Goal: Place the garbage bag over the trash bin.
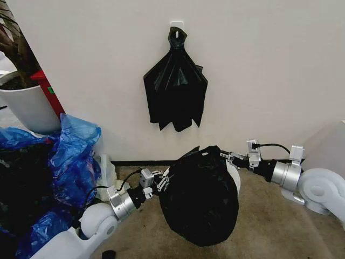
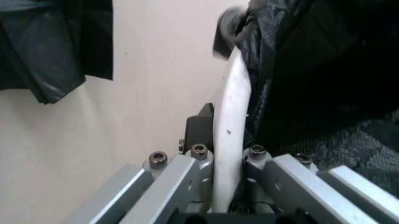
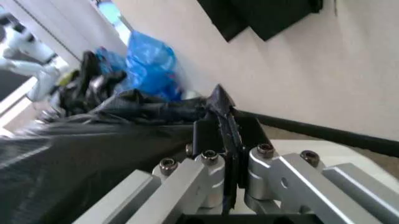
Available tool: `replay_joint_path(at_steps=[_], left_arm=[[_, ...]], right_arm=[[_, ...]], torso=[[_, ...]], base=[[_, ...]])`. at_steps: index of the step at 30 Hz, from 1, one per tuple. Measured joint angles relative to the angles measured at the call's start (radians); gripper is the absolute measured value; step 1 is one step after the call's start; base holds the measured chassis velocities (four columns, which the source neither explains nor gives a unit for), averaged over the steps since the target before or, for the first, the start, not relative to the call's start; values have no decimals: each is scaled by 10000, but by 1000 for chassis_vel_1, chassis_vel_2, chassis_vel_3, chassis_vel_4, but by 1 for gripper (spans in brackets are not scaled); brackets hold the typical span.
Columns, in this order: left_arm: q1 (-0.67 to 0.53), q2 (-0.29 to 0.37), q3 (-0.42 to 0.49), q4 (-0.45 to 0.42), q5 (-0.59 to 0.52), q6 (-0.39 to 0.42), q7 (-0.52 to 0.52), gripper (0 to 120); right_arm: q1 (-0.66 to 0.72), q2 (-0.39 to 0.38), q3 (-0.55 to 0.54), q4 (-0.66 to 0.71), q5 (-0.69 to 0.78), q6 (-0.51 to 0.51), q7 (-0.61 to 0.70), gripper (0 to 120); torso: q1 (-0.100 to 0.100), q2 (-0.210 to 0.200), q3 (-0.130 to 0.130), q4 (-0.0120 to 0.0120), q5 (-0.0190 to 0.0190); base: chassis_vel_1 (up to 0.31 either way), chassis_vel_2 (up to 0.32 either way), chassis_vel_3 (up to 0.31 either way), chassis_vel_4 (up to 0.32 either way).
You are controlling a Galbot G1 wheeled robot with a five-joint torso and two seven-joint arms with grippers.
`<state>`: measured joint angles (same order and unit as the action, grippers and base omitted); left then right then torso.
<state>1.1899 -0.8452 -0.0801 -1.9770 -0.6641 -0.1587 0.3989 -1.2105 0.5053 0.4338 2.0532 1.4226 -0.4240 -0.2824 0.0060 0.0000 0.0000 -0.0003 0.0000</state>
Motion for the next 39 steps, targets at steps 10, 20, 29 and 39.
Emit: replay_joint_path(at_steps=[10, 20, 29, 39], left_arm=[[65, -35, -59, -111, -6, -72, 164, 1], [209, -175, -119, -194, -796, 186, -165, 1], [255, -375, -228, 41, -2024, 881, -1445, 1], [286, -677, -42, 39, -2049, 1439, -4002, 1]], right_arm=[[-173, -263, -138, -514, -1116, 187, -559, 0], [-294, -270, 43, -397, -1542, 566, -599, 13], [-547, -337, 951, 458, -864, 745, -106, 57], [-384, 720, 1584, 2661, -819, 238, 4753, 92]], torso=[[0, 0, 0, -1, 0], [0, 0, 0, 0, 1], [0, 0, 0, 0, 0], [0, 0, 0, 1, 0]], base=[[0, 0, 0, 0], [0, 0, 0, 0], [0, 0, 0, 0], [0, 0, 0, 0]])
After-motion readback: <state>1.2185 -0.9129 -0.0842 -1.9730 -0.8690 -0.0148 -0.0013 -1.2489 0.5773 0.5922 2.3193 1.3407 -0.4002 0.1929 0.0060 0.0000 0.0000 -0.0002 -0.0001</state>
